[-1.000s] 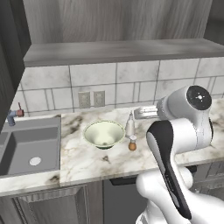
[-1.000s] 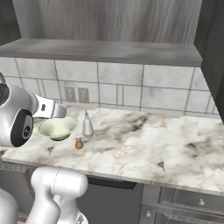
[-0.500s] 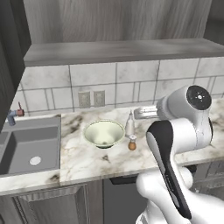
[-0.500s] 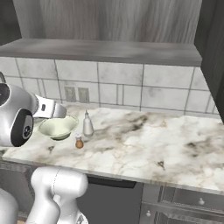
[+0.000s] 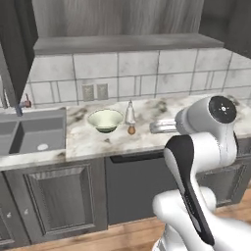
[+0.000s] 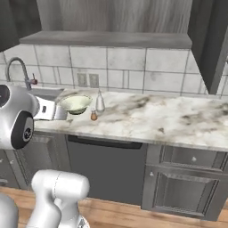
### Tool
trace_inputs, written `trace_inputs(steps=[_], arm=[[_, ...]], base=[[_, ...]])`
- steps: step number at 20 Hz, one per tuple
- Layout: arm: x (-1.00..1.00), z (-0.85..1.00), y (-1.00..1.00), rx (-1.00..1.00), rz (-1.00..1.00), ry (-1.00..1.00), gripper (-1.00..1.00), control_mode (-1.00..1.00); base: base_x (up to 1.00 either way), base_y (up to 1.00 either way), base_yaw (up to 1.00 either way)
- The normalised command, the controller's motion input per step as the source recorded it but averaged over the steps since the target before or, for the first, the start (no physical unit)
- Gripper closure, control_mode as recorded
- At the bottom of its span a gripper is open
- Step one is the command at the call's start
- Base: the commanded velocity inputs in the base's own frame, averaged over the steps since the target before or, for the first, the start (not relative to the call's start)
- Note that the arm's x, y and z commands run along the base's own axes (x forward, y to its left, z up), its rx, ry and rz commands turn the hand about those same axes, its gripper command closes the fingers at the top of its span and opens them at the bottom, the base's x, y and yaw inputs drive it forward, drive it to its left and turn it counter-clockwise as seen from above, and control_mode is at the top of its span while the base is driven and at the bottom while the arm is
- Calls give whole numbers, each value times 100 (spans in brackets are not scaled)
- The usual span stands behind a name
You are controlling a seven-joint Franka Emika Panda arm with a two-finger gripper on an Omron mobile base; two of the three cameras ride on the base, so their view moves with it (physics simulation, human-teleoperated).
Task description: Retrieve the bottle and the shaker from the cabinet and place them next to the mixing bowl on the counter. Then add garlic from the fridge to the mixing bowl.
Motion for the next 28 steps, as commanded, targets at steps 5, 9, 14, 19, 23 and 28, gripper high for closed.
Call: trace_inputs(steps=[5,9,14,19,23,28], arm=[[0,0,0,0,0,0,-100,100],[0,0,0,0,0,0,-100,100],[0,0,0,0,0,0,-100,100],[0,0,0,0,0,0,-100,100],[0,0,0,0,0,0,-100,100],[0,0,0,0,0,0,-100,100]], base=[[-70,0,-10],[-19,-5,-58],[0,-36,-83],[0,-45,-84],[-50,-5,-46],[-100,-9,-13]])
